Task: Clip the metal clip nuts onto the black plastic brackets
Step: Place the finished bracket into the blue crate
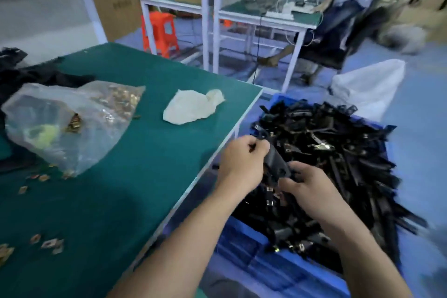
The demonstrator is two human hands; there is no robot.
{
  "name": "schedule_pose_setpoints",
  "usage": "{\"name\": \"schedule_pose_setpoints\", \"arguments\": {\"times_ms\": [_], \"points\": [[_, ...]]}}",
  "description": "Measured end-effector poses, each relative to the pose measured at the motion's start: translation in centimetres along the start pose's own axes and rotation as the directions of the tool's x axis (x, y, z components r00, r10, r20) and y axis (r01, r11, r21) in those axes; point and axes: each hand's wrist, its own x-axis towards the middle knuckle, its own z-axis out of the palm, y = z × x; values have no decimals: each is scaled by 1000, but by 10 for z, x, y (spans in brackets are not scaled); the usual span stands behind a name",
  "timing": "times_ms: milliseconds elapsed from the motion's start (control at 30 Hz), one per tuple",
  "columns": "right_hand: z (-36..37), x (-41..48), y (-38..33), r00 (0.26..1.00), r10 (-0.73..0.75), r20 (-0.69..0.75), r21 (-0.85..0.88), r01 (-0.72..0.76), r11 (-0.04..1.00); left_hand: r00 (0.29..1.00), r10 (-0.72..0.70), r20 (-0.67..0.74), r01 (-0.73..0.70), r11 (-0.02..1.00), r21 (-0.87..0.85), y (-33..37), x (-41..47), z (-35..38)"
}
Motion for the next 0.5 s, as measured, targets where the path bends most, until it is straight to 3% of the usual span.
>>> {"name": "schedule_pose_setpoints", "arguments": {"times_ms": [100, 167, 300, 333, 400, 433, 500], "points": [[4, 3, 60, 970, 89, -227, -137, -122, 983, 963, -105, 247, 117, 993, -33, -31, -7, 48], [12, 6, 88, 947, 72, -312, -239, -151, 959, 953, -128, 275, 127, 992, 20, -58, -7, 67], [19, 40, 120, 902, 9, -431, -239, -123, 963, 910, -251, 329, 279, 959, -41, -92, 3, 91], [19, 51, 128, 904, -6, -427, -263, -118, 958, 905, -246, 346, 258, 966, 11, -100, 6, 97], [22, 68, 147, 935, -23, -353, -440, -144, 887, 908, -200, 367, 90, 951, 297, -116, 5, 109], [25, 73, 157, 948, -28, -317, -556, -162, 815, 900, -181, 397, -3, 908, 420, -125, 0, 114], [35, 78, 174, 942, -42, -332, -627, -187, 757, 856, -212, 471, -90, 837, 540, -148, -9, 126]]}}
